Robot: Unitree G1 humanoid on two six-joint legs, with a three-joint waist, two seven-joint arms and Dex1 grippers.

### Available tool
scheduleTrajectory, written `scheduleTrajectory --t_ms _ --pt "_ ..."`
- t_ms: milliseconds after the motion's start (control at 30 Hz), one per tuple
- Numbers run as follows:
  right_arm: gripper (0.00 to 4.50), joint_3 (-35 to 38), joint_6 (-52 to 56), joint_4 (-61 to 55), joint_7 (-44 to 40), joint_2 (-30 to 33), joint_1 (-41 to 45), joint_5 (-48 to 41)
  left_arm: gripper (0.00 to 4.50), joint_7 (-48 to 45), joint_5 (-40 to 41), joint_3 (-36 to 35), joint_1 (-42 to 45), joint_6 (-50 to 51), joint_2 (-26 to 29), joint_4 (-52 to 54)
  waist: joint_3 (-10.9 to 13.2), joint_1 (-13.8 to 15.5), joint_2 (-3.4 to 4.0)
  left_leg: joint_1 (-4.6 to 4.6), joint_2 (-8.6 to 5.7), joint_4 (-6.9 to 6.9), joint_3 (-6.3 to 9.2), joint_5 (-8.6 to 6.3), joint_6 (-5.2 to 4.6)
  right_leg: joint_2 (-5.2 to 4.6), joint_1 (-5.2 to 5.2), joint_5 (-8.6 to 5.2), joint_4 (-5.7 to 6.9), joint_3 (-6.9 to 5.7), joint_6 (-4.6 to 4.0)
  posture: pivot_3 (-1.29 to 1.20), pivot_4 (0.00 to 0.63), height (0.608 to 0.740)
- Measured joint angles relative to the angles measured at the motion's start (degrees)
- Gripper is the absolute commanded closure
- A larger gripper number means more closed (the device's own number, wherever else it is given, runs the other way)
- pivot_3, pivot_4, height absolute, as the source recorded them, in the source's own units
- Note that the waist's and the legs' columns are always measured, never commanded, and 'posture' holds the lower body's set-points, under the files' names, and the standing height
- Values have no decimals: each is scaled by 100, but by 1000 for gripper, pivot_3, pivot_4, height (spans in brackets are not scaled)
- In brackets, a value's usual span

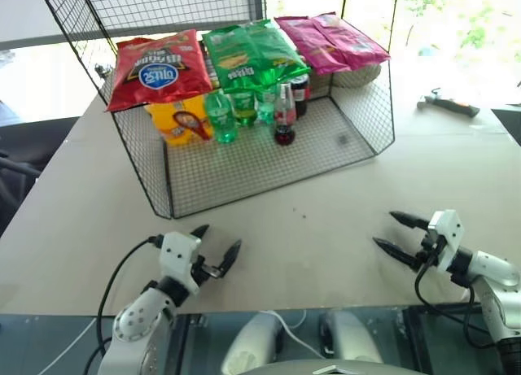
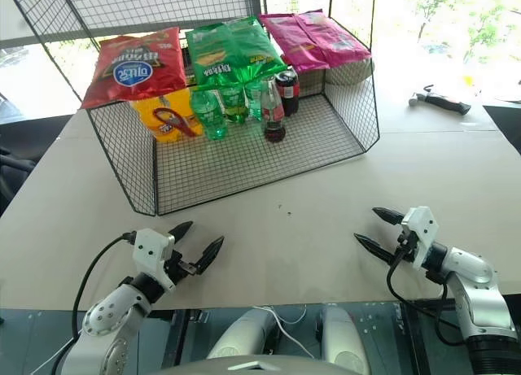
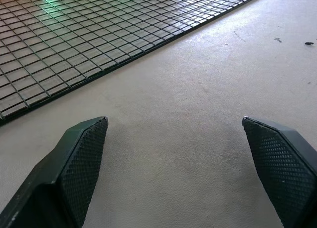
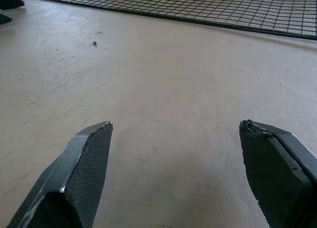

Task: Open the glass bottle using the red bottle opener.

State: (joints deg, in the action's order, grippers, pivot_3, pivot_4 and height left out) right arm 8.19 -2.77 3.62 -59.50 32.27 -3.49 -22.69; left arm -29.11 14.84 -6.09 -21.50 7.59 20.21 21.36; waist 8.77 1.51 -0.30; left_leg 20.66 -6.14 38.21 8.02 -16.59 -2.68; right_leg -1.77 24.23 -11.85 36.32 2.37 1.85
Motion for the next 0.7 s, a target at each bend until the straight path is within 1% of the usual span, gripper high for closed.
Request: scheduleTrajectory --t_ms 700 --pt "408 -67 11 -71 104 -71 -61 0 0 -146 110 -13 -13 -277 -20 -191 0 3 1 0 0 0 0 0 0 0 0 0 0 0 0 0 150 735"
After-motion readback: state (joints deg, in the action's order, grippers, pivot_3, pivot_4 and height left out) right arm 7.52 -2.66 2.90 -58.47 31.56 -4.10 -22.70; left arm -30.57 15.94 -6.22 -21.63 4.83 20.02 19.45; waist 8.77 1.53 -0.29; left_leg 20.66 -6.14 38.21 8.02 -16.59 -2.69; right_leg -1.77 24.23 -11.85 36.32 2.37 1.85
